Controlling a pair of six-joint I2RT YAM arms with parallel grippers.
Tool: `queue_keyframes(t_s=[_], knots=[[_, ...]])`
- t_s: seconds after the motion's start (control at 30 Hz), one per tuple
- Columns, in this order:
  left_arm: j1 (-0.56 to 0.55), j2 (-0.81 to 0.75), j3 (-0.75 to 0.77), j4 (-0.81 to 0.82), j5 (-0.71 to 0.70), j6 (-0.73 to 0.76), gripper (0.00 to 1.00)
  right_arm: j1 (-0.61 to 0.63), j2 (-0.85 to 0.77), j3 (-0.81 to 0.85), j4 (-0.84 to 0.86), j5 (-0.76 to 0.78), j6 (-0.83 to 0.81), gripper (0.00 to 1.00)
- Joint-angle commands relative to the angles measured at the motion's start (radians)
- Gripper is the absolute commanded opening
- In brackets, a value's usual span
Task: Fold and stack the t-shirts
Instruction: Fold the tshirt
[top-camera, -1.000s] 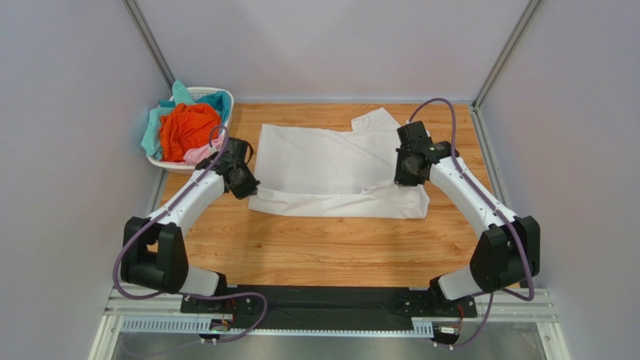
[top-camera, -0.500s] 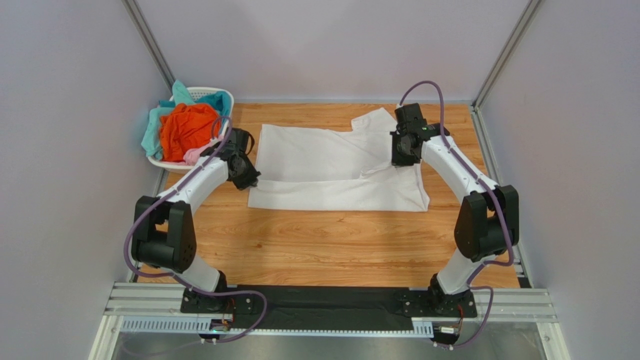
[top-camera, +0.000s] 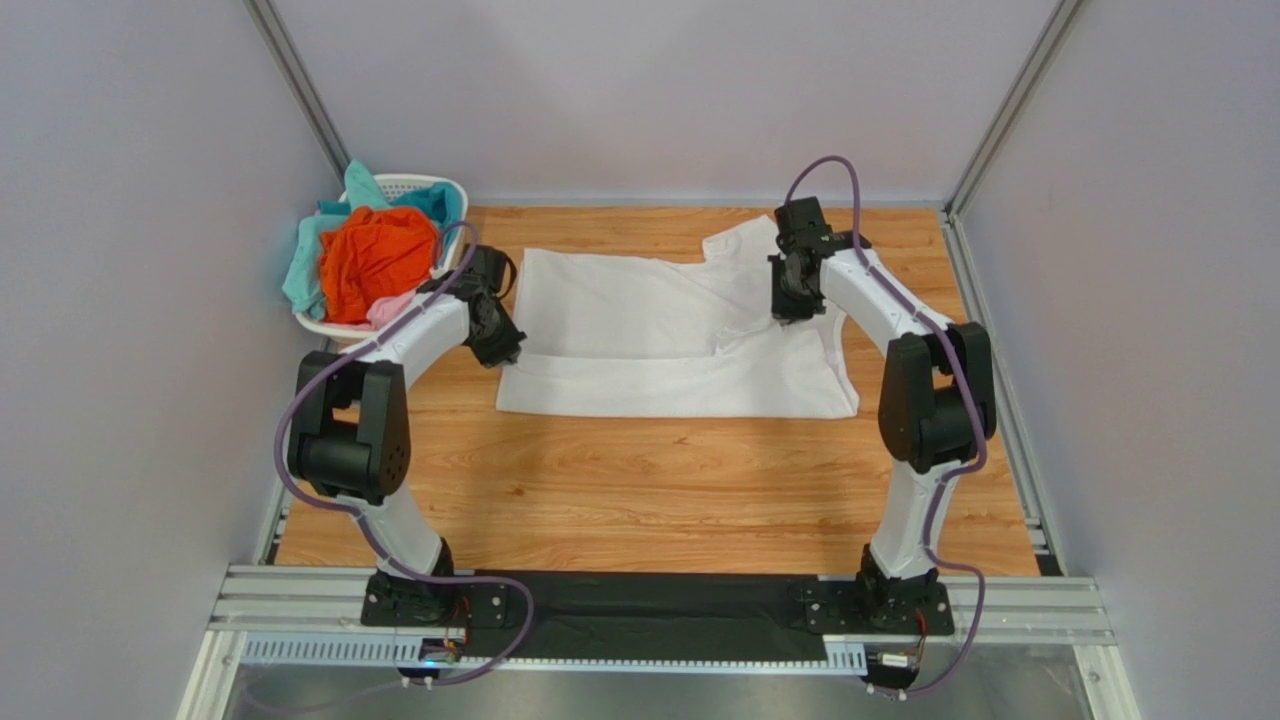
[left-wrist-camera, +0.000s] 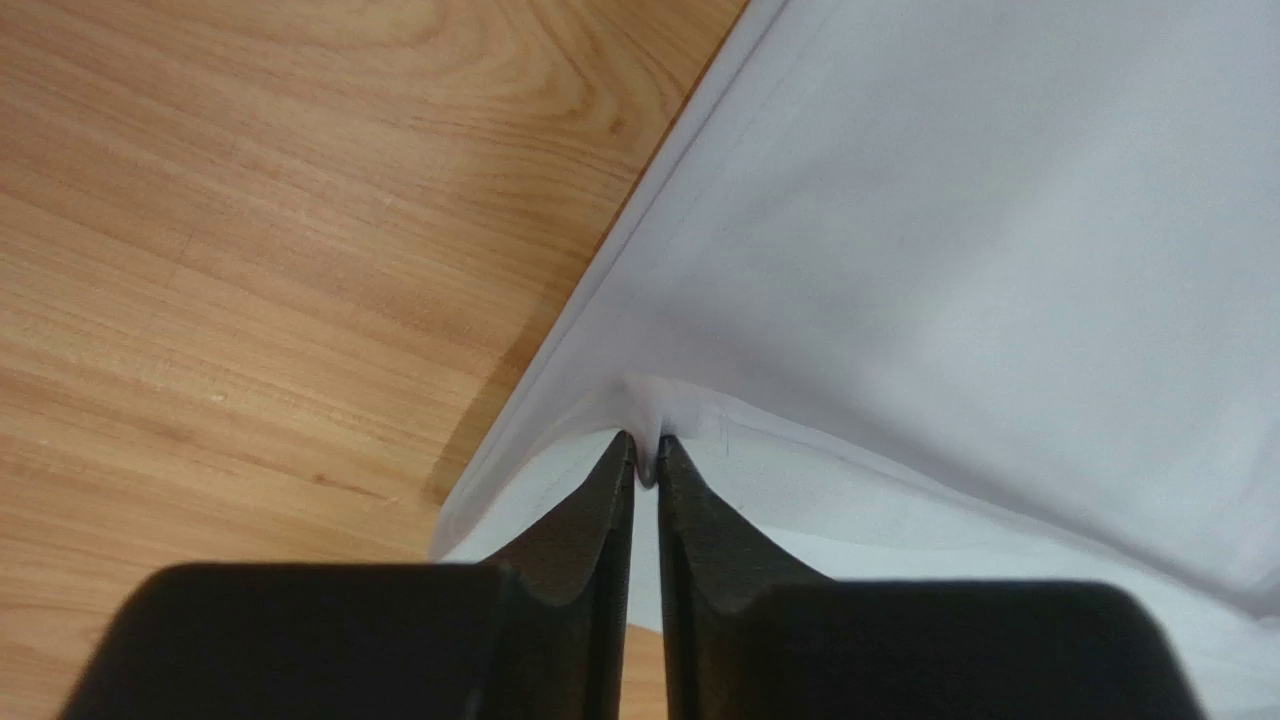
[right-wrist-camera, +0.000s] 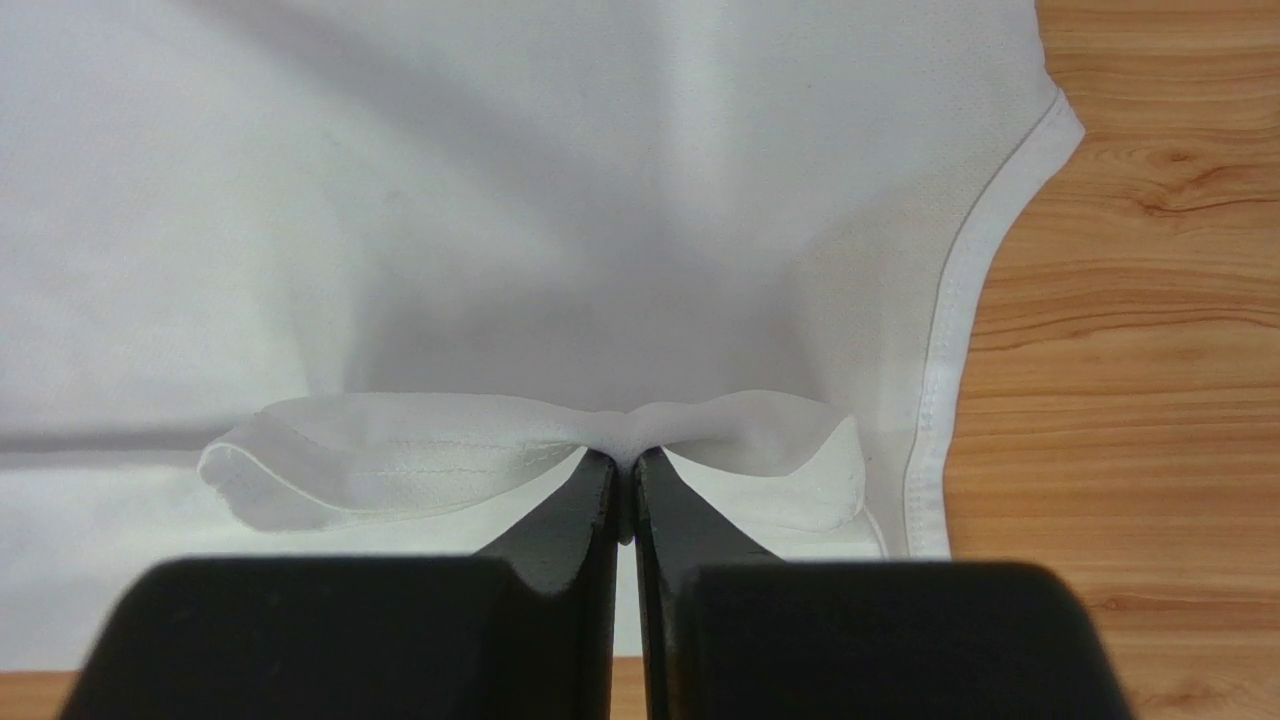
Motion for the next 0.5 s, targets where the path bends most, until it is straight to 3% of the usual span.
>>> queue_keyframes(t_s=[0.0,0.03,0.07,0.13,0.17,0.2,0.23,0.47], knots=[[0.010,0.022,0.058,0.022,-0.036,0.012,0.19,-0.018,0.062,0.077,0.048,0.028,0.031,0.08],[0.010,0.027,0.064,0.019,-0.040,0.015,0.23,-0.023,0.093,0.092,0.053,0.031,0.035,0.13],[0.012,0.028,0.078,0.016,-0.043,0.016,0.26,-0.023,0.107,0.112,0.053,0.038,0.037,0.29],[0.012,0.022,0.089,0.004,-0.045,0.022,0.54,-0.025,0.128,0.160,0.035,0.043,0.043,0.55],[0.010,0.006,0.092,0.001,-0.045,0.024,0.70,-0.025,0.127,0.171,0.024,0.026,0.045,0.74],[0.010,-0.002,0.095,-0.001,-0.025,0.032,0.99,-0.023,0.119,0.169,0.016,0.017,0.054,0.87],[0.012,-0.010,0.098,-0.009,-0.014,0.045,1.00,-0.023,0.089,0.157,0.013,0.005,0.060,1.00],[-0.014,-0.099,0.048,0.002,0.052,0.067,1.00,-0.023,-0.134,-0.130,0.099,-0.103,0.117,1.00]])
